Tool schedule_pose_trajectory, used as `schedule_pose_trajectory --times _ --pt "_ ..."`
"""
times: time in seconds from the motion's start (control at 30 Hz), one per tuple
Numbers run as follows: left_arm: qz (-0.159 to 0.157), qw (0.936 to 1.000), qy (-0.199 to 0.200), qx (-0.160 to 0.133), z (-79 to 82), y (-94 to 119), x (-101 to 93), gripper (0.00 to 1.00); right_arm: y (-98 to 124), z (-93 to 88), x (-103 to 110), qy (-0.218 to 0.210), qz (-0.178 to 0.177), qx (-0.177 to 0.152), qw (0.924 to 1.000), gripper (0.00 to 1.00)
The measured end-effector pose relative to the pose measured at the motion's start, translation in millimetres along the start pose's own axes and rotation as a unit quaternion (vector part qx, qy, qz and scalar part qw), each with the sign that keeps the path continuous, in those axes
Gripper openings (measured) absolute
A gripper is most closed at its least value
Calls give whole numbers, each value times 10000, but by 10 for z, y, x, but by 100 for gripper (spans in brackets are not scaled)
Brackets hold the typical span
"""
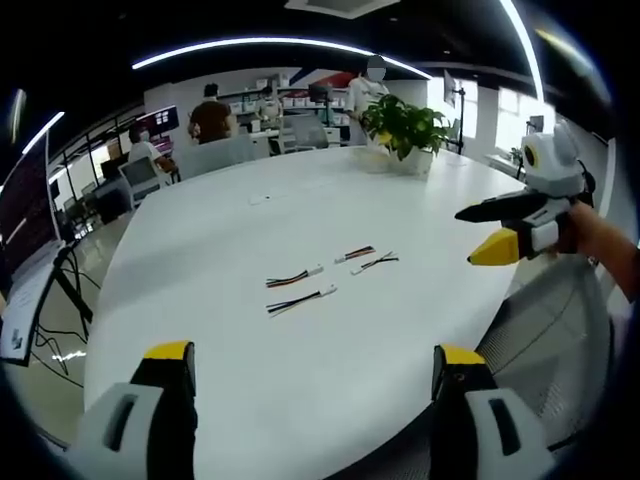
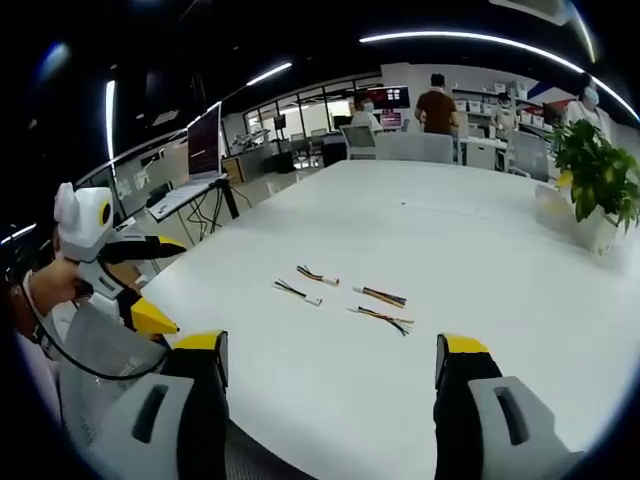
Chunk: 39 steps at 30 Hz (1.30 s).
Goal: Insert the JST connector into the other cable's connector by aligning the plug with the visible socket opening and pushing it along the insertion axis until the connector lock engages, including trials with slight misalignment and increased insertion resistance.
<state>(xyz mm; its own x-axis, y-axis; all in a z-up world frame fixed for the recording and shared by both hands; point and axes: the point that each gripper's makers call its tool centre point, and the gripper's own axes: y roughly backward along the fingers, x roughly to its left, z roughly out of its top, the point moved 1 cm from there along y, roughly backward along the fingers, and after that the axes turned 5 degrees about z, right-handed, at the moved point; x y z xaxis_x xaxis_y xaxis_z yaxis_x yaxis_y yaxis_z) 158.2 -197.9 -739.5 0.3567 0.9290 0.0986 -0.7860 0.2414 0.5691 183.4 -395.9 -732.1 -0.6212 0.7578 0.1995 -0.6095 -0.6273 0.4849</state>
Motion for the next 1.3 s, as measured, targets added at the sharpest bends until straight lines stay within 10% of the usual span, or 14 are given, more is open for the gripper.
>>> schedule_pose_trajectory --times 0.6,1.3 --pt "14 9999 121 -37 18 -14 29 97 8 110 -59 288 -52 16 9996 83" --pt "-144 9965 554 -609 521 -29 182 96 -35 369 -139 452 -112 -138 9988 80"
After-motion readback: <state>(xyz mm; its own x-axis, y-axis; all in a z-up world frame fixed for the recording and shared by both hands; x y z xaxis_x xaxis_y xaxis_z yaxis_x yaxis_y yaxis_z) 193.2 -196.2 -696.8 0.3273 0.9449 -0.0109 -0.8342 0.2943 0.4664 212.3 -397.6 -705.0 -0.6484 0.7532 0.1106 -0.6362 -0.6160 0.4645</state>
